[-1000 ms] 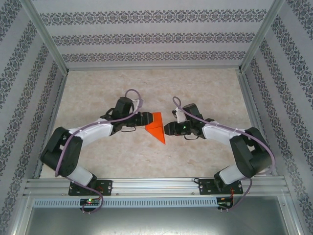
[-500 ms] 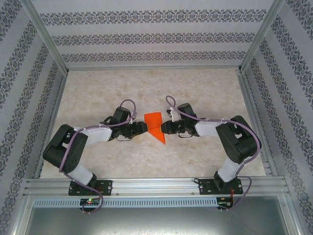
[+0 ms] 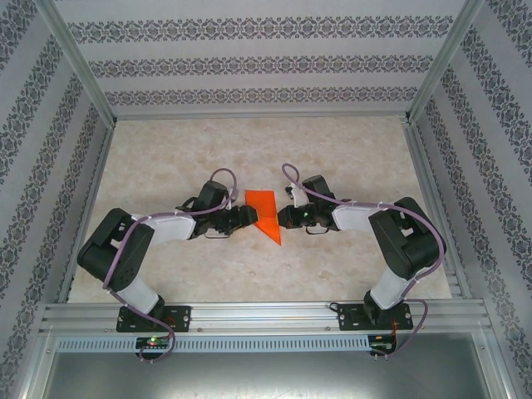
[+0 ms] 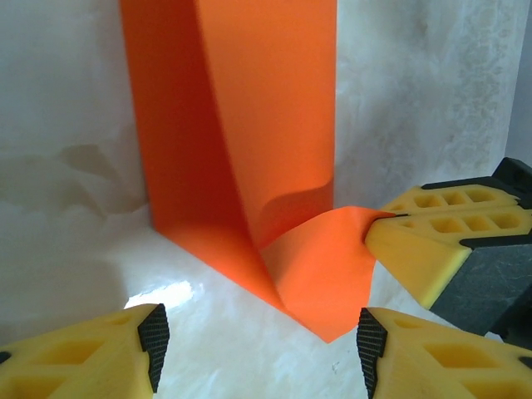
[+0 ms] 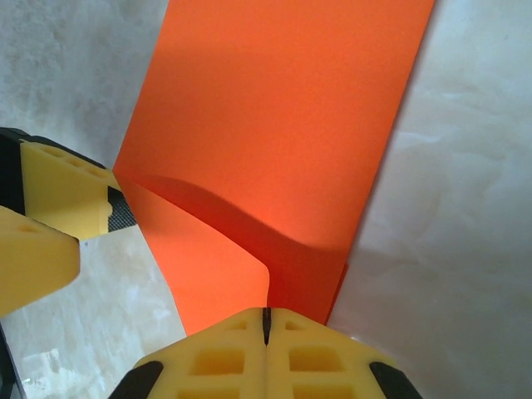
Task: Fold a paper plane with a square sheet of paper (fold left side to right side)
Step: Fourth fold the wing at the center of the table.
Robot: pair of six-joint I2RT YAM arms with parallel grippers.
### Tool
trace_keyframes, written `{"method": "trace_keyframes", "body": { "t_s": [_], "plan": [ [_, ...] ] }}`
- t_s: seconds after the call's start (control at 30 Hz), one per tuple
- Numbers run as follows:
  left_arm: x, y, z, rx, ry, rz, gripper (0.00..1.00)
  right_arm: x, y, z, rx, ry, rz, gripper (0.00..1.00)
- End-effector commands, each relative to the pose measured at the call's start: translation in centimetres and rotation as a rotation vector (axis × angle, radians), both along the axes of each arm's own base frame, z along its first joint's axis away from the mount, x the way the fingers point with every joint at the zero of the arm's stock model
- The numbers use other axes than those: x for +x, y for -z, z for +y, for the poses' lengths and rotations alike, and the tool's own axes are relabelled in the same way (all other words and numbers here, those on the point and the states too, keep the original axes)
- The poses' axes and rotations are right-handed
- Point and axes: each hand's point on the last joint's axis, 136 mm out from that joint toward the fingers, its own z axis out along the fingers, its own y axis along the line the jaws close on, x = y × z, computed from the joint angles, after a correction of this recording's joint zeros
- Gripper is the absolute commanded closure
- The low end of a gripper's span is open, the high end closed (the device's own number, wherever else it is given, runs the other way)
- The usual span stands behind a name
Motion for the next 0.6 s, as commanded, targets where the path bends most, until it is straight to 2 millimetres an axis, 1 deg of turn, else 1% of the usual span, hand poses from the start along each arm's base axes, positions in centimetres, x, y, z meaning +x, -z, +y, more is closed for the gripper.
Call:
{"method": "trace_keyframes", "body": {
  "t_s": [0.0, 0.1, 0.27, 0.4, 0.43, 0.5, 0.57],
  "plan": [
    [1.2, -1.5, -1.8, -0.046, 0.02, -0.044, 0.37, 0.4, -1.0, -0.1, -0.003, -0.002, -0.03, 0.96],
    [1.5, -1.2, -2.5, -0.04, 0.031, -0.041, 0.41, 0.4, -0.8, -0.1, -0.005, -0.002, -0.029, 0.96],
    [2.3, -0.4, -3.0, -0.03, 0.028, -0.038, 0.52, 0.4, -1.1, -0.1, 0.001, 0.0, -0.037, 0.95],
    [2.9, -0.6, -3.5, -0.051, 0.027, -0.04, 0.7, 0.7, -1.9, -0.5, -0.009, 0.019, -0.071, 0.82],
    [3.0, -0.9, -3.6, -0.057, 0.023, -0.041, 0.74, 0.7, -2.2, -0.9, -0.022, 0.033, -0.092, 0.76],
    [3.0, -1.2, -3.5, -0.061, 0.014, -0.044, 0.81, 0.9, -3.2, -1.8, -0.053, 0.064, -0.149, 0.65],
    [3.0, -1.5, -3.4, -0.06, 0.0, -0.042, 0.86, 0.7, -4.4, -2.7, -0.096, 0.079, -0.214, 0.59]
  ]
}}
